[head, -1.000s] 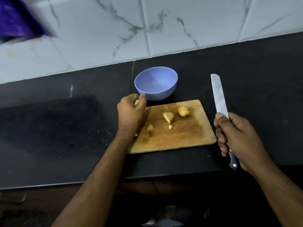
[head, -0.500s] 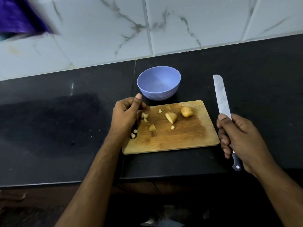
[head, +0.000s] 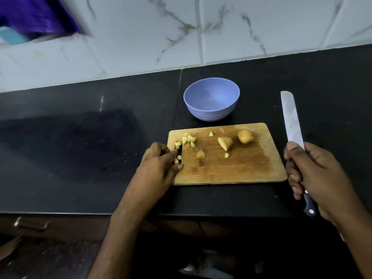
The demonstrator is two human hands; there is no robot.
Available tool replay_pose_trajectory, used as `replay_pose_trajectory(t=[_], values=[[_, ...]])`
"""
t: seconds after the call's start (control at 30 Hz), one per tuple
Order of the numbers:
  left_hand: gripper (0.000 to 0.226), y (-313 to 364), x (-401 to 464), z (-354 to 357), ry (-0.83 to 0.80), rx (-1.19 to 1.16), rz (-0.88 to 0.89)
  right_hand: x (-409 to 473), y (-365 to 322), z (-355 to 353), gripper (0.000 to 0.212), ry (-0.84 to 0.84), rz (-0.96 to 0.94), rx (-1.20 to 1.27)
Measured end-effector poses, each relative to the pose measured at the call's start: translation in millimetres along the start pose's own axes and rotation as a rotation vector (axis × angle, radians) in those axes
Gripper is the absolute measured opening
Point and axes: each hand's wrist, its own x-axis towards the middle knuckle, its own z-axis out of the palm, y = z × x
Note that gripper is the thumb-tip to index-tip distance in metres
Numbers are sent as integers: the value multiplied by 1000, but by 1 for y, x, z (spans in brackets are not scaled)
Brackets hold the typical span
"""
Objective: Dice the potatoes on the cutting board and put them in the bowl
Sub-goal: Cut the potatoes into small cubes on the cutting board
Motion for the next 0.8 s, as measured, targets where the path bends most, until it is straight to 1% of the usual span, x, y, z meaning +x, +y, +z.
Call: replay_pose_trajectory(t=[0.17,0.37,0.47,0.57,0.7,0.73,0.8], values=[[28,2,11,-7,-38,94,54,-1,-1,0,35,5,0,-2],[17,20,39,-22,-239,325,60,-1,0,0,35,6,-7,3],[14,27,48,-25,-313,389,52,-2,0,1,35,9,-7,7],[17,28,52,-26,-326,376,50,-2,0,1,34,14,-5,18],[7,21,54,-28,-372,275,47,-2,-2,1,34,3,-7,26],[8,19,54,-28,-375,250,40,-3,-2,1,33,1,-7,28],[9,15,52,-29,-338,182,15,-3,-2,0,34,0,-7,30]])
